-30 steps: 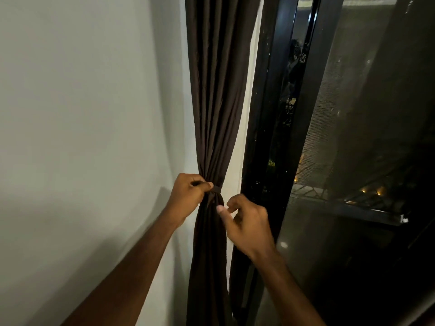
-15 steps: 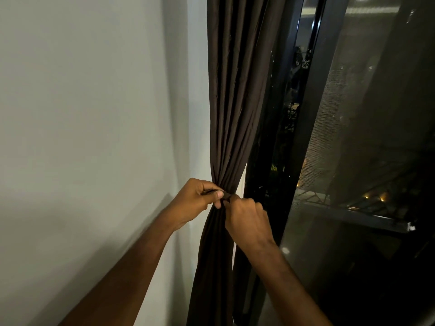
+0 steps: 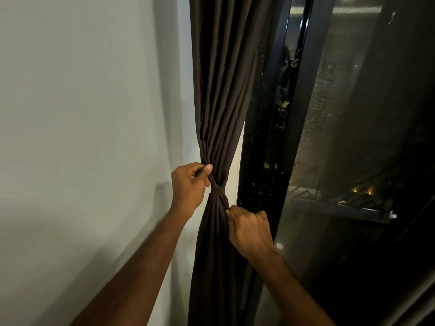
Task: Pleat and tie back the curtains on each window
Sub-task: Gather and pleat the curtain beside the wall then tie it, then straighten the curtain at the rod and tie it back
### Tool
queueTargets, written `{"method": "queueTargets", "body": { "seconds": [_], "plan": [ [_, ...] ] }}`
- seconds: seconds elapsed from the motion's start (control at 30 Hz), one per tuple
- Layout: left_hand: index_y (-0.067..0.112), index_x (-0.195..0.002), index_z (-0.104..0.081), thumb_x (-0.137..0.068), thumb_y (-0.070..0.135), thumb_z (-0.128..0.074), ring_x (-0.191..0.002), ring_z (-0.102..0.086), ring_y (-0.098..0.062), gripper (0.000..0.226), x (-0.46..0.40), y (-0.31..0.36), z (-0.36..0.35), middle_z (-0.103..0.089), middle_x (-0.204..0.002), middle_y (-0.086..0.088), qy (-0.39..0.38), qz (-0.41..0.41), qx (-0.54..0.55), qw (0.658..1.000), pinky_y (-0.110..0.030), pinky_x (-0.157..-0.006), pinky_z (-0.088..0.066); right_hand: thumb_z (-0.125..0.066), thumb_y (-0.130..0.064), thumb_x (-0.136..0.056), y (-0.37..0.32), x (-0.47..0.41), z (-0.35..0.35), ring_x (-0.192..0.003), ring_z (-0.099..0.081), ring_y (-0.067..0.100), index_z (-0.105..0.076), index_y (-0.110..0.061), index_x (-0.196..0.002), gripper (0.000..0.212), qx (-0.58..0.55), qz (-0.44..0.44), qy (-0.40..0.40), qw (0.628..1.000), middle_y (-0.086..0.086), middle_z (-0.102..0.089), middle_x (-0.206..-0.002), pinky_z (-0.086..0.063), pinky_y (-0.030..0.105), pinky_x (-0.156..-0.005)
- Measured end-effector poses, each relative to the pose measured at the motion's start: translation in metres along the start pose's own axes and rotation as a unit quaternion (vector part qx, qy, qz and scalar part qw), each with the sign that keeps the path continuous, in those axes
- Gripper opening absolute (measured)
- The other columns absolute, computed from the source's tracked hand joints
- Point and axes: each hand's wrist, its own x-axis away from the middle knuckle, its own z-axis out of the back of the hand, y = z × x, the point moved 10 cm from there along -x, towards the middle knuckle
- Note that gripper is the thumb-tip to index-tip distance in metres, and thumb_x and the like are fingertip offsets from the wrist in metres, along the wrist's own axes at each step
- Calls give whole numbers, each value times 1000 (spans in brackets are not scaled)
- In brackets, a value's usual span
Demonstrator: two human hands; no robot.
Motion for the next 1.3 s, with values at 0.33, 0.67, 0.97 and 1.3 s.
{"method": "queueTargets", "body": {
  "seconds": [0.33,0.67,0.97,1.3],
  "plan": [
    [12,-70,-70,-96,16,-66,-57,-61,-9,27,16,-10,-5,-63,-56,1,-16,-13,8,1000,-12,-68,-47,-28,-38,-109,14,-3,-17,-80,-66,25,-56,-22,-106,33,22,-13,-55,998,-2,-69,-98,-36,43,-89],
    [9,-81,-58,-88,17,-76,-47,-54,-12,22,58,-22,-17,-57,-53,2,-39,-56,6,998,-28,-52,-46,-35,-48,-104,28,-9,-11,-84,-67,25,-58,-22,-107,35,43,-42,-52,997,0,-67,-100,-38,45,-89],
    [15,-61,-55,-91,23,-73,-42,-51,-18,36,88,-23,-139,-51,-46,-1,-268,-66,26,961,-42,-47,-48,-49,-35,-100,114,38,21,-101,-65,28,-51,-24,-112,16,51,-163,-91,981,0,-65,-111,-37,53,-101],
    [15,-62,-55,-90,31,-72,-41,-46,-16,36,133,76,-306,-52,-47,-7,-390,-127,34,911,-42,-48,-46,-53,-32,-95,240,120,129,-90,-67,28,-53,-23,-106,14,105,-284,13,953,0,-64,-104,-52,48,-86]
  ]
}}
